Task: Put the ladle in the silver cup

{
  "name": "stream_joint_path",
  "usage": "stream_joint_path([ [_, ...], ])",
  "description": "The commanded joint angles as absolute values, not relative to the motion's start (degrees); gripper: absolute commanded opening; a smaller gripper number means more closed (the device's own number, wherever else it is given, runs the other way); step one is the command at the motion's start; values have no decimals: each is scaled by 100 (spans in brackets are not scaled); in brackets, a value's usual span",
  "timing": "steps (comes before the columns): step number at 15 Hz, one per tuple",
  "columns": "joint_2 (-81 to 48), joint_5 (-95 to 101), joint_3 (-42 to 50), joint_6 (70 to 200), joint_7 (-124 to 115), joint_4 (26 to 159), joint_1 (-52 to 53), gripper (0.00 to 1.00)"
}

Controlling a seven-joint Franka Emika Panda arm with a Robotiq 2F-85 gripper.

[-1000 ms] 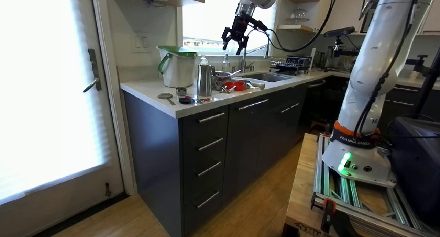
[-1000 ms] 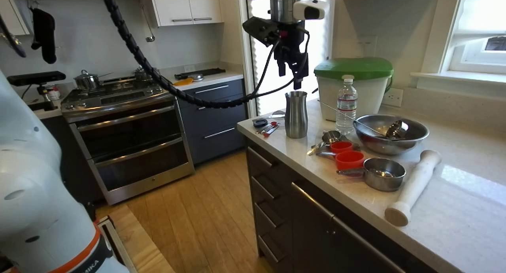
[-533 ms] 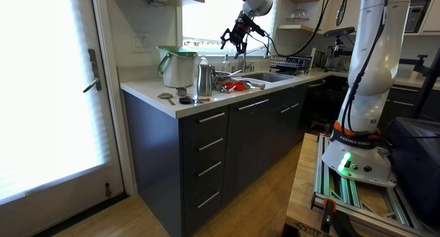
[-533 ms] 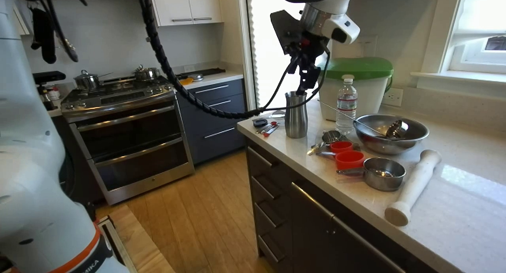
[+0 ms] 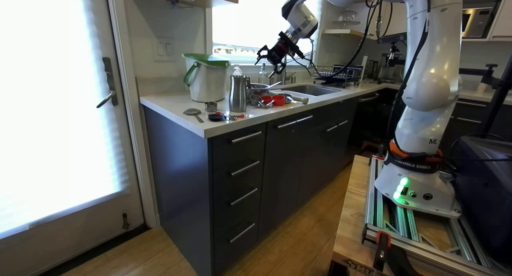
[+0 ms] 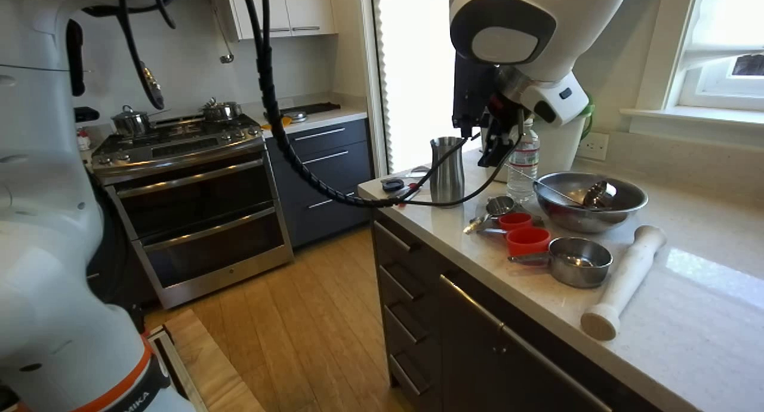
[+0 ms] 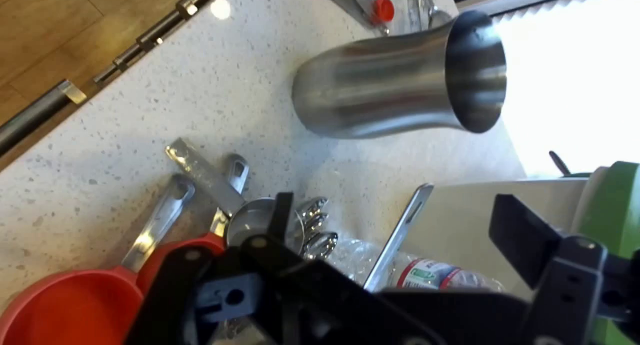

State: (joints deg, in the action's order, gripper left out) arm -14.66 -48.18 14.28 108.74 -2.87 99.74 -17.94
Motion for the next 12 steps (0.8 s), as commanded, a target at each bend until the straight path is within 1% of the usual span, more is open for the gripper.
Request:
stream_joint_path([
  [1,-1470,-4827,1410,10942,-302,9978,-1815,100],
  [4,-1503,-4959,1406,11152,-412,10000,-1792,100],
  [7,-1702,-5552,1345,10997,-498,10056,-1871,100],
  [12,-1973,-6203,1364,11104,-516,10192,-1909,100],
])
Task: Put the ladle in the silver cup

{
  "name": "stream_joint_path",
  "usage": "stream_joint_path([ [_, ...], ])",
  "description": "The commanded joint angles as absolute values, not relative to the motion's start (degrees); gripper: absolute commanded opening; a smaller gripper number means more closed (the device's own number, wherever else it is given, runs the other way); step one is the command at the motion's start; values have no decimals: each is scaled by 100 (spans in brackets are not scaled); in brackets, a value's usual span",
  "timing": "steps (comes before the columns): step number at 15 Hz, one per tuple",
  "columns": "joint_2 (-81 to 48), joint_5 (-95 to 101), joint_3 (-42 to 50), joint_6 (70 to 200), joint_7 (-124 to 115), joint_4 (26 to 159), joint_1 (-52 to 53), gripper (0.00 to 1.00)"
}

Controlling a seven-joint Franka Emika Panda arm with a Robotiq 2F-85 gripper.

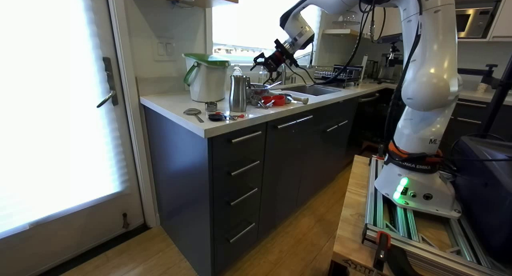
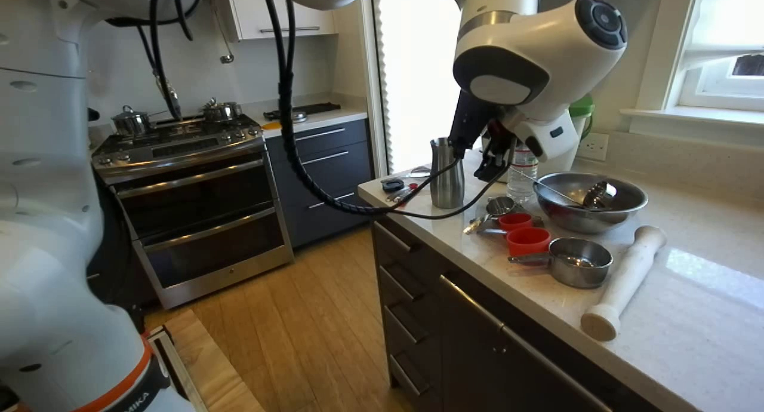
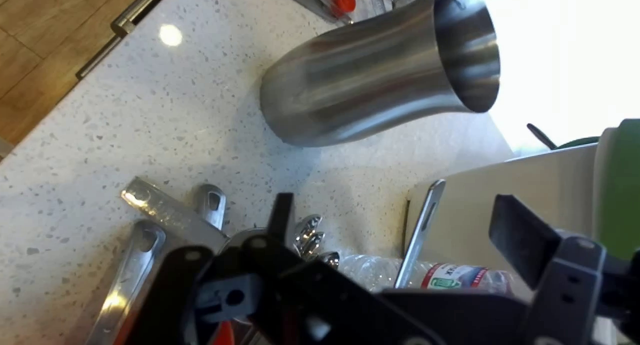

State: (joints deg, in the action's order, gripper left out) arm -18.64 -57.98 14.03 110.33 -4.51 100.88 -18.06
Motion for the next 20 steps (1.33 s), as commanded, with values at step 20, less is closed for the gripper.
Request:
stream_joint_path([
  [20,-2189,-8898,1342,11810,-226,10731,-1870,100],
])
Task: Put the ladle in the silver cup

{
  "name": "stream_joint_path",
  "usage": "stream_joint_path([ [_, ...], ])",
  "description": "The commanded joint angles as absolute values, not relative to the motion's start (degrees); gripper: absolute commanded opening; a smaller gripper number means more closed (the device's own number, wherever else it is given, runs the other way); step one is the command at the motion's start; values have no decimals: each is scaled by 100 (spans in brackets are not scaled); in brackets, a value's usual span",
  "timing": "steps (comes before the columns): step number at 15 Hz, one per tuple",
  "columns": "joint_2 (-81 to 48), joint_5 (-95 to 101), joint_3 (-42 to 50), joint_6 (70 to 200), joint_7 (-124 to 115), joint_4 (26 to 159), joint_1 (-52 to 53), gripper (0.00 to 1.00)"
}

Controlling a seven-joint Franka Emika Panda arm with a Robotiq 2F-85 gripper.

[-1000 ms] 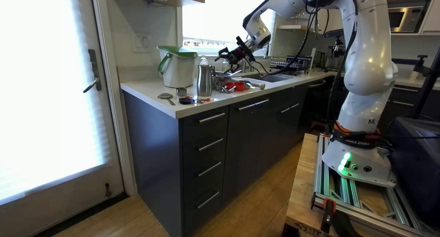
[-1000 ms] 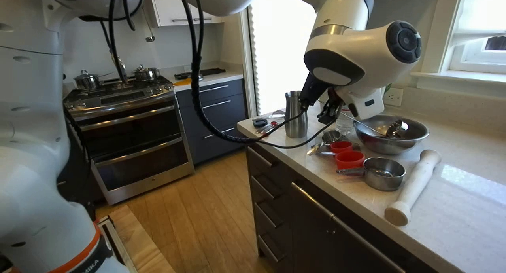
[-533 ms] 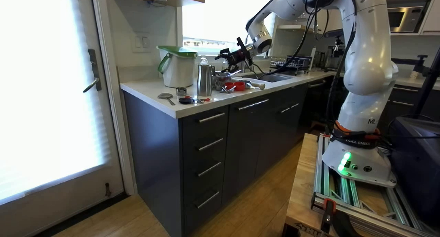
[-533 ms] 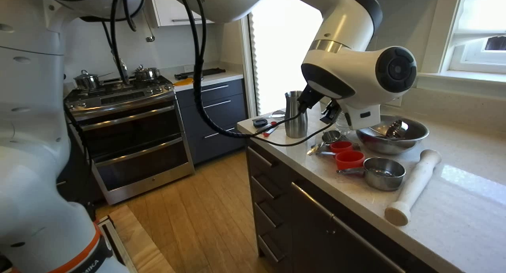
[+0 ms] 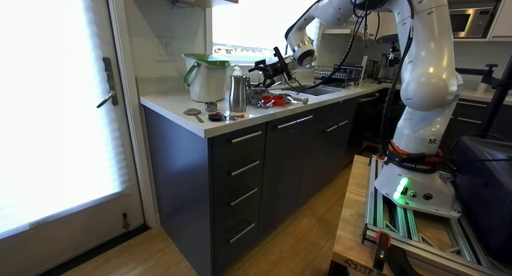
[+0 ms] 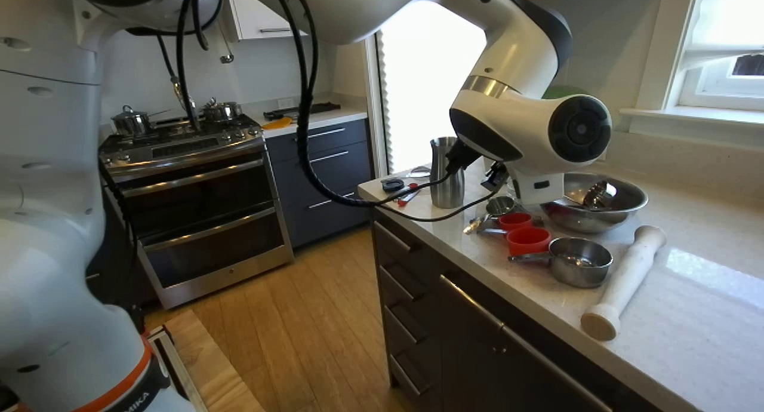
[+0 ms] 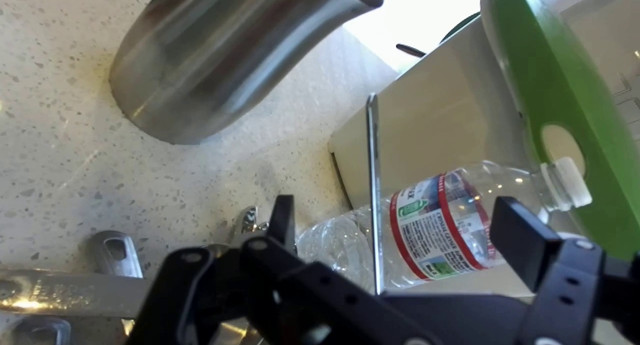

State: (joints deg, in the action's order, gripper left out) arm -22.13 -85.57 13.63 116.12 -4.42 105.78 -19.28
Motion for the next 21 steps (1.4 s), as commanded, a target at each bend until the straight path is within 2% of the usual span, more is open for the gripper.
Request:
stream_joint_path([
  [1,-2189,-8997,1336,11843,-156,10742,-1860,100],
  [2,-2189,-9085,1330,11882,-107,10752,-1849,96],
  [4,-2195,-9251,1325,11922,-17,10773,-1831,82],
  [5,-2204,-9310,1325,11945,17,10783,-1821,80],
  [7,-2226,-9380,1323,11950,51,10801,-1801,65],
  [8,-2228,-9425,1320,11952,75,10811,-1794,61],
  [9,-2230,-9469,1320,11961,100,10821,-1785,54],
  [10,-2233,-9505,1320,11974,121,10828,-1775,56],
  [12,-2250,-9550,1323,11986,149,10834,-1758,51],
  [15,-2278,-9602,1317,12027,217,10839,-1728,49],
  [19,-2330,-9646,1312,12090,279,10810,-1695,36],
  [21,-2355,-9685,1308,12126,332,10796,-1682,35],
])
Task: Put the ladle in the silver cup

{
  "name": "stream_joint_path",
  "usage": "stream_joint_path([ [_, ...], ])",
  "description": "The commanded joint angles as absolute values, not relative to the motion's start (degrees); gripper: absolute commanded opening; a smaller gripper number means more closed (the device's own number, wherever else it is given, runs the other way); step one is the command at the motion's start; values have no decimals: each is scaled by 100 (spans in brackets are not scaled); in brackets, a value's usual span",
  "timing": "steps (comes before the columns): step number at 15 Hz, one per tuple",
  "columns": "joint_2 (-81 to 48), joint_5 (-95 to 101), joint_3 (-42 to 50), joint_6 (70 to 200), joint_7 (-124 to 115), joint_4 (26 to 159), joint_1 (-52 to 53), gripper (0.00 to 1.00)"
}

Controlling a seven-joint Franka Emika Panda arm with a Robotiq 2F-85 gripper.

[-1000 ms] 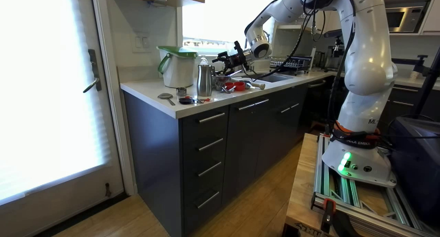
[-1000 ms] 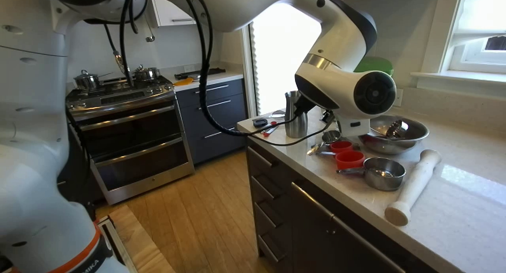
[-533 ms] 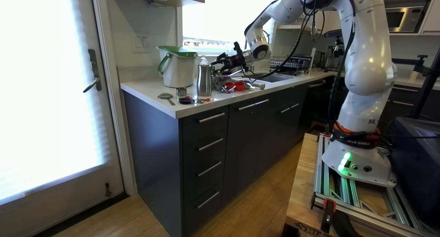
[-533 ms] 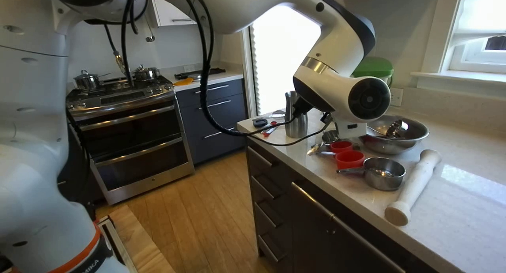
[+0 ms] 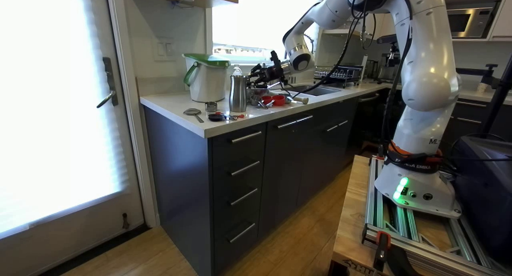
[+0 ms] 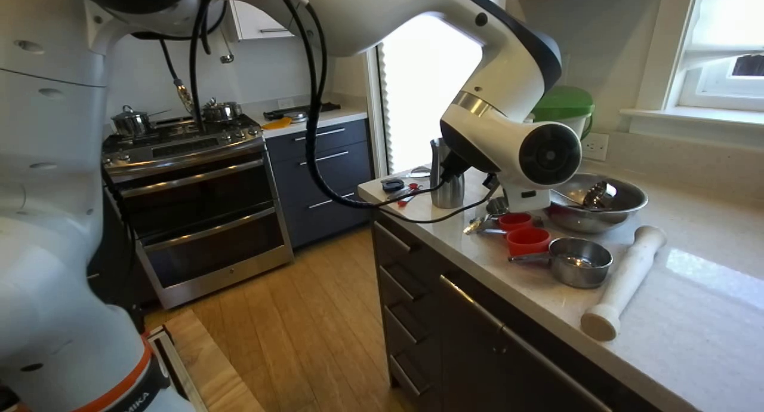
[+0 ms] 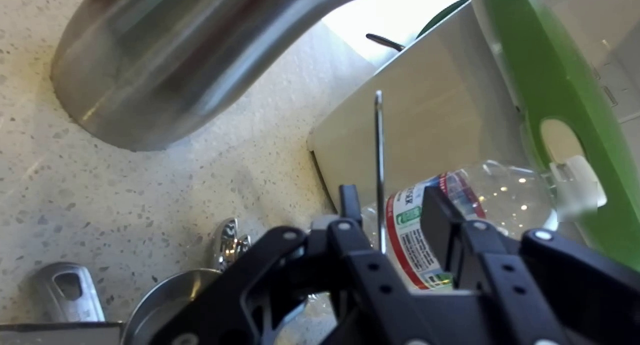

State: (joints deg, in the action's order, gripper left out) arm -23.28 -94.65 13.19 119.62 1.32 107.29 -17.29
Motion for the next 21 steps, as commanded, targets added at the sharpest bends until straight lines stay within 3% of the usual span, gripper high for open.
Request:
stream_joint_path([
  [1,-2362,-9725,1305,12151,373,10795,-1679,26],
  [4,-2369,-9855,1304,12181,510,10800,-1689,7],
  [6,-2374,-9941,1309,12177,587,10803,-1695,0],
  [21,-1705,-9598,1515,11467,559,11074,-1842,1],
])
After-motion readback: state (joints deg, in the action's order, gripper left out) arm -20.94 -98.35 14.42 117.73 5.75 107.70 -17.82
